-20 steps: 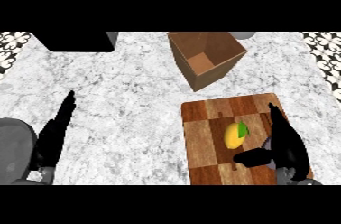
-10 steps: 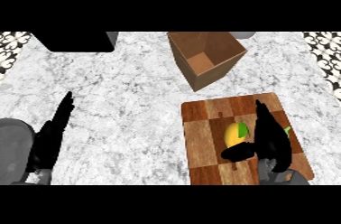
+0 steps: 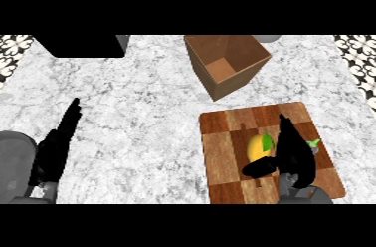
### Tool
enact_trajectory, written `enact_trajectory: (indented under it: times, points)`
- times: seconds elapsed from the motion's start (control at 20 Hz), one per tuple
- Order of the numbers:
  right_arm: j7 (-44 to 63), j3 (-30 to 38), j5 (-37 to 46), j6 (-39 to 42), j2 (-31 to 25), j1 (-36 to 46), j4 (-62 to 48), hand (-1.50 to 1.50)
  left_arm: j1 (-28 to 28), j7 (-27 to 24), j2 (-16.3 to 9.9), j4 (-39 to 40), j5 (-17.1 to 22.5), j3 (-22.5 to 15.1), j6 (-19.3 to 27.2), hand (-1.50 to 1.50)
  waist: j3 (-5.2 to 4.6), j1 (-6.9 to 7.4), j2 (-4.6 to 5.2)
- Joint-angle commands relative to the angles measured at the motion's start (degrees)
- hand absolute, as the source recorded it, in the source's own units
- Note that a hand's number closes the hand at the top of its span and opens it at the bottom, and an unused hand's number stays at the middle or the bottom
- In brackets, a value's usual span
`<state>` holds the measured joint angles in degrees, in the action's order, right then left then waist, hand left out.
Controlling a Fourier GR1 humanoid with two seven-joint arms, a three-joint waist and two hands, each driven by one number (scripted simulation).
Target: Pick the lemon from the cutting board and place it in the cardboard box
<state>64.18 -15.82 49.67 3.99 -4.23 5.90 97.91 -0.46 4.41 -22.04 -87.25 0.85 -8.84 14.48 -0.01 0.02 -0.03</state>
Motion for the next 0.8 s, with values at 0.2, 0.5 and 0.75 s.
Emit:
enact_trajectory:
  times: [0.2,0.5,0.75]
  points:
    - [5.71,1.82,2.98,2.97,3.24,0.96,-0.06,-1.5,1.13,-4.98,2.61,3.9,-1.39,2.02,-2.16,0.0,-0.02,-0.01,0.04]
    - [2.58,2.2,4.71,-0.06,4.18,0.04,-3.58,-1.5,1.15,0.04,2.7,-0.98,-3.18,3.56,-3.79,0.0,0.01,0.05,0.01]
    - [-1.81,5.11,4.03,-2.86,4.21,0.61,-9.26,-1.5,1.55,3.9,2.17,-5.16,-3.29,4.88,-5.45,0.0,0.03,0.16,0.01]
